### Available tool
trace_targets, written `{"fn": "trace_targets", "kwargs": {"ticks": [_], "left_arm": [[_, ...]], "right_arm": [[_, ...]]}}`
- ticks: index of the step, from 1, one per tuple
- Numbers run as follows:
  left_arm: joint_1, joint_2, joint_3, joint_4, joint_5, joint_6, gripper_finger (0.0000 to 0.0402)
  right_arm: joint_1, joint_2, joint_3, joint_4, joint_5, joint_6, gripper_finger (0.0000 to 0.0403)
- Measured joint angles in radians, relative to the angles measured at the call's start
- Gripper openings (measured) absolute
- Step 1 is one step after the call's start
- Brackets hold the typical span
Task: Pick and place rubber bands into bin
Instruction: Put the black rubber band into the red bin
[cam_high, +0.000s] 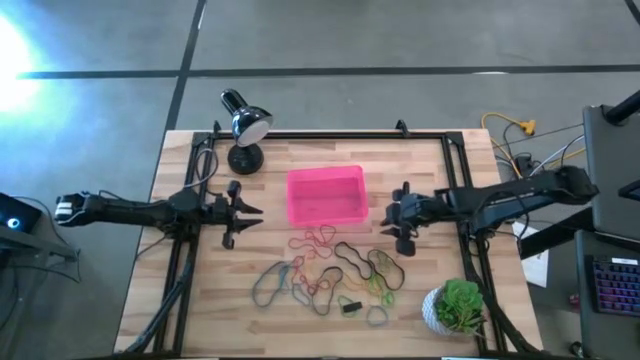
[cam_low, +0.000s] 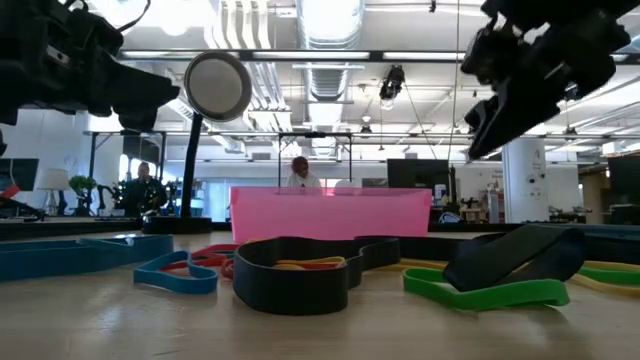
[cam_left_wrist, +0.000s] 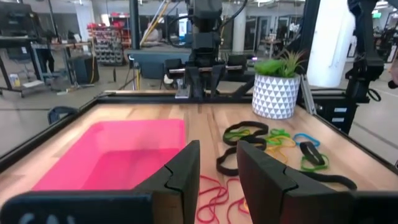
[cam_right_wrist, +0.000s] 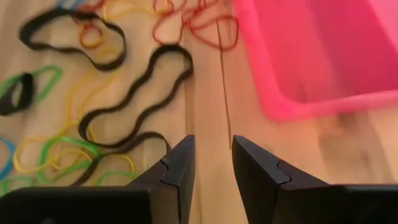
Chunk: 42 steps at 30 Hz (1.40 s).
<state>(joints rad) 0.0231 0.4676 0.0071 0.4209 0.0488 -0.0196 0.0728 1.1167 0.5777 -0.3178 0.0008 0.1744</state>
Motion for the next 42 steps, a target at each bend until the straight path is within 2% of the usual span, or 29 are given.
{"fn": "trace_targets", "kwargs": {"ticks": [5,11,17,21,32,42], "left_arm": [[0.000,0.021,0.000,0.030,0.000,0.000,0.0091],[0.000,0.047,0.000,0.035,0.000,0.000,0.0091],[0.000,0.072,0.000,0.051,0.000,0.000,0.0091],[0.000,0.091,0.000,0.079,0.000,0.000,0.0091],[0.000,0.141,0.000,0.113,0.000,0.000,0.0091],[0.000,0.183,0.000,0.146,0.000,0.001,0.0091]], "right_arm": [[0.025,0.091,-0.005,0.000,-0.007,0.057,0.0096],[0.111,0.191,-0.002,0.020,-0.032,0.124,0.0096],[0.174,0.261,0.012,0.088,0.022,0.153,0.0095],[0.185,0.295,0.024,0.093,0.078,0.160,0.0095],[0.185,0.344,0.024,0.102,0.132,0.167,0.0095],[0.185,0.398,0.023,0.143,0.135,0.166,0.0094]]}}
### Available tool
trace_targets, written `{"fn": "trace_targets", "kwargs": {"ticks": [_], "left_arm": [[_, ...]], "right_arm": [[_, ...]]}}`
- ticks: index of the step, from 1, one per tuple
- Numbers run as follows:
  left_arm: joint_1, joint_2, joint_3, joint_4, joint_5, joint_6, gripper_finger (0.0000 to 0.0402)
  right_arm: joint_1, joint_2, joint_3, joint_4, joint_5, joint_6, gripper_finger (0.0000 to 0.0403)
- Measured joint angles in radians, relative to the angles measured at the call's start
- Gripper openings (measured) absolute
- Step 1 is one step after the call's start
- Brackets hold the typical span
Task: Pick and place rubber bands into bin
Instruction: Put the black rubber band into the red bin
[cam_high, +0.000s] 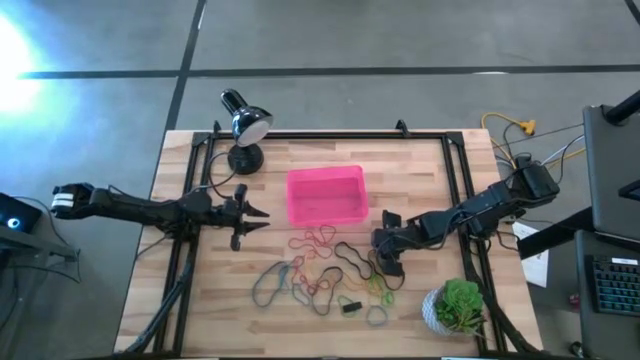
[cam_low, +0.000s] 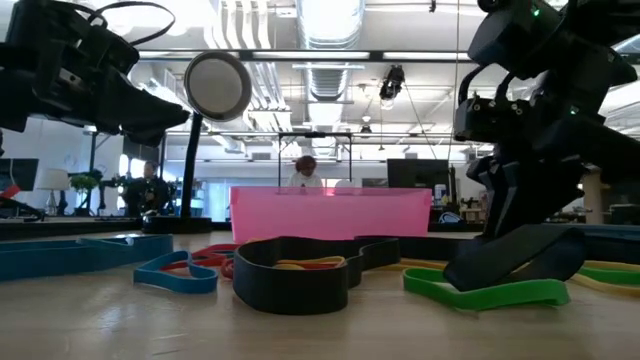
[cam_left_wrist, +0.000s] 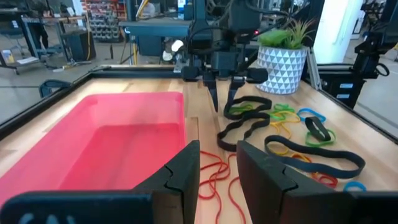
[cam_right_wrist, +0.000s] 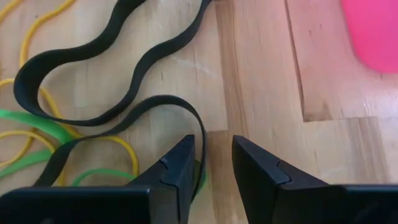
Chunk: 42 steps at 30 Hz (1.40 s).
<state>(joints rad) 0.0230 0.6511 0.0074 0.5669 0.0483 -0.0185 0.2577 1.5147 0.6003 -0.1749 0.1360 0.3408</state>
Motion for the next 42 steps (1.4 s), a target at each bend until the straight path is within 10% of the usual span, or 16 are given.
{"fn": "trace_targets", "kwargs": {"ticks": [9,29,42], "left_arm": [[0.000,0.021,0.000,0.001,0.000,0.000,0.0091],[0.000,0.027,0.000,0.004,0.000,0.000,0.0091],[0.001,0.029,0.000,0.021,-0.001,0.006,0.0091]], "right_arm": [[0.000,0.001,0.000,0.002,-0.001,-0.023,0.0014],[0.000,-0.186,0.105,-0.017,0.000,-0.134,0.0008],[-0.022,-0.351,0.182,0.092,0.393,-0.477,0.0008]]}}
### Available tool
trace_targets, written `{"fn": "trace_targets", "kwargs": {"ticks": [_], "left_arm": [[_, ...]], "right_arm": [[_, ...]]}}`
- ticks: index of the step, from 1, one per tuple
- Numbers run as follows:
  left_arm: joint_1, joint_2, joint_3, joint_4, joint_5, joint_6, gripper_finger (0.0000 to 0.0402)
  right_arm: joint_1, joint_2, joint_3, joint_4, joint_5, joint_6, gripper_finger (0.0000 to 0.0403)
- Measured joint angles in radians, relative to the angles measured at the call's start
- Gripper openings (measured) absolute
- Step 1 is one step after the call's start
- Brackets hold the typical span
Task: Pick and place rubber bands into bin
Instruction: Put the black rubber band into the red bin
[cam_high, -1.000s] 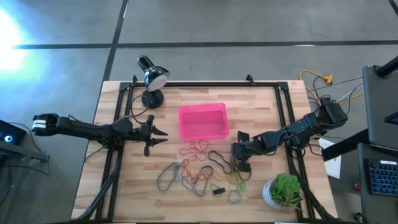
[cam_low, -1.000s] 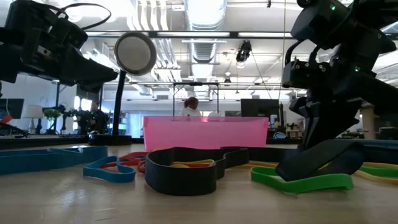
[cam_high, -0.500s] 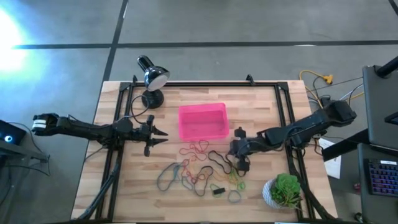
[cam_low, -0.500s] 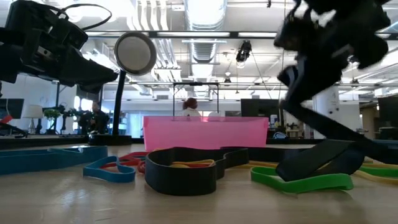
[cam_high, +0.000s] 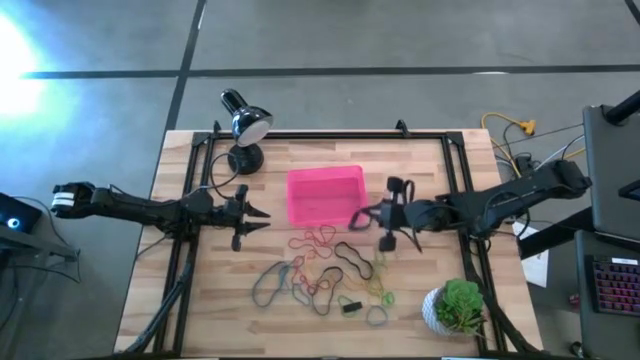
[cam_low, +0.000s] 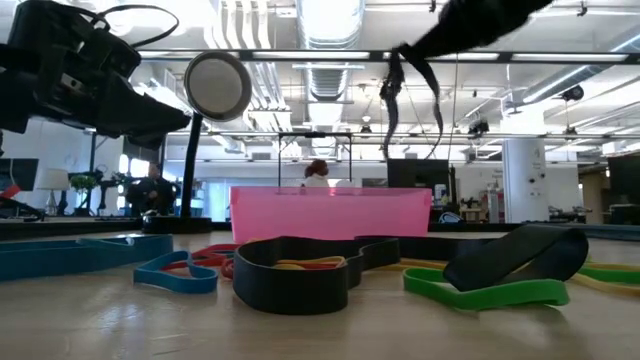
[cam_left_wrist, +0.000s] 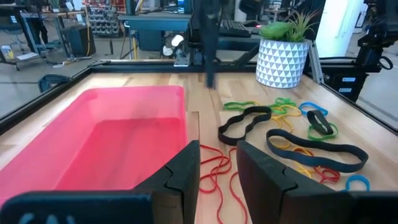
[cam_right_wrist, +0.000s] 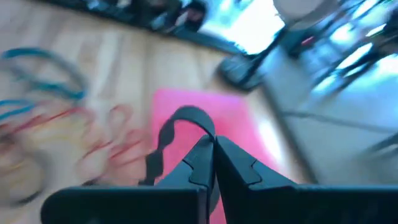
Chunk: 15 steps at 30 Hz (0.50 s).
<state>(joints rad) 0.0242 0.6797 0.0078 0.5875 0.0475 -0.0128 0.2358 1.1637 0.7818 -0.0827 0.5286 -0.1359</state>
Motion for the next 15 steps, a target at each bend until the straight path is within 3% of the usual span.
{"fn": "trace_targets", "kwargs": {"ticks": [6,15], "left_arm": [[0.000,0.012,0.000,0.048,0.000,0.000,0.0091],[0.000,0.016,0.000,0.090,0.000,0.000,0.0091]], "right_arm": [[-0.100,0.030,0.000,0.166,0.022,-0.077,0.0008],[-0.243,0.157,0.001,0.251,0.016,-0.075,0.0009]]}}
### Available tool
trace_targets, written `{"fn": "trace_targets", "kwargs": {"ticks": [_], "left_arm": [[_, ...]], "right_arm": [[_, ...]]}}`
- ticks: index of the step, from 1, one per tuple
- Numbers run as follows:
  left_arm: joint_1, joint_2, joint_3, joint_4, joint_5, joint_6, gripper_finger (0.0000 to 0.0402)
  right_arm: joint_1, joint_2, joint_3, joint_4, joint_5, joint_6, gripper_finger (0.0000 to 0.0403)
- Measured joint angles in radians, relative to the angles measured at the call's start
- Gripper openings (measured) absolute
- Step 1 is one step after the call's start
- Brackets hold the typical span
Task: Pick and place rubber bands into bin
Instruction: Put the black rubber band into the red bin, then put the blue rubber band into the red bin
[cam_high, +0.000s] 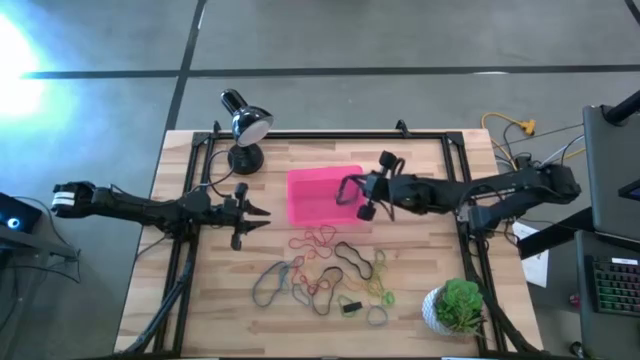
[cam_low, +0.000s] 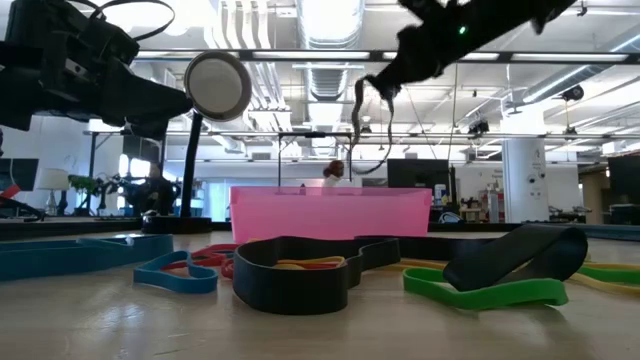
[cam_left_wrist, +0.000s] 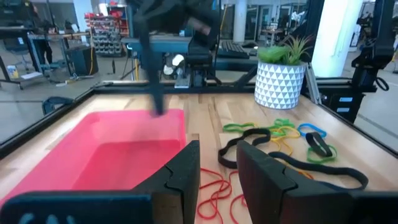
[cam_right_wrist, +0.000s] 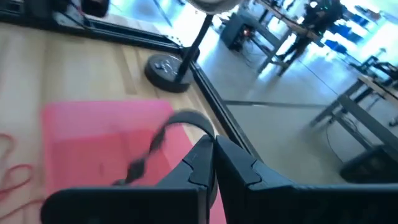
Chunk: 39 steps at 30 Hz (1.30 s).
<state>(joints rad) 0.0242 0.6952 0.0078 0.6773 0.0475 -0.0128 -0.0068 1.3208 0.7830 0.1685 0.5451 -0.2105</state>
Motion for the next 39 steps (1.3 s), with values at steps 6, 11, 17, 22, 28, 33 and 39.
{"fn": "trace_targets", "kwargs": {"ticks": [6,11,17,22,28,33,39], "left_arm": [[0.000,0.007,0.000,-0.004,0.000,0.001,0.0091],[0.000,0.019,0.000,-0.003,0.000,0.002,0.0091],[0.000,0.044,0.000,-0.004,0.000,0.002,0.0091],[0.000,0.073,0.000,-0.005,0.000,0.002,0.0091],[0.000,0.107,0.000,-0.004,0.000,0.000,0.0091],[0.000,0.151,0.000,-0.003,0.054,-0.008,0.0091],[-0.001,0.240,0.008,-0.008,0.221,-0.100,0.0091]], "right_arm": [[-0.062,0.100,-0.001,0.067,-0.005,0.001,0.0009],[-0.109,0.176,0.004,0.100,-0.013,0.058,0.0009],[-0.163,0.239,0.041,0.024,-0.183,0.098,0.0023],[-0.172,0.253,0.081,-0.040,-0.191,0.091,0.0070],[-0.170,0.227,0.144,-0.171,-0.213,0.059,0.0128],[-0.166,0.217,0.199,-0.358,-0.498,0.063,0.0151],[-0.088,0.217,0.198,-0.441,-0.681,0.135,0.0153]]}}
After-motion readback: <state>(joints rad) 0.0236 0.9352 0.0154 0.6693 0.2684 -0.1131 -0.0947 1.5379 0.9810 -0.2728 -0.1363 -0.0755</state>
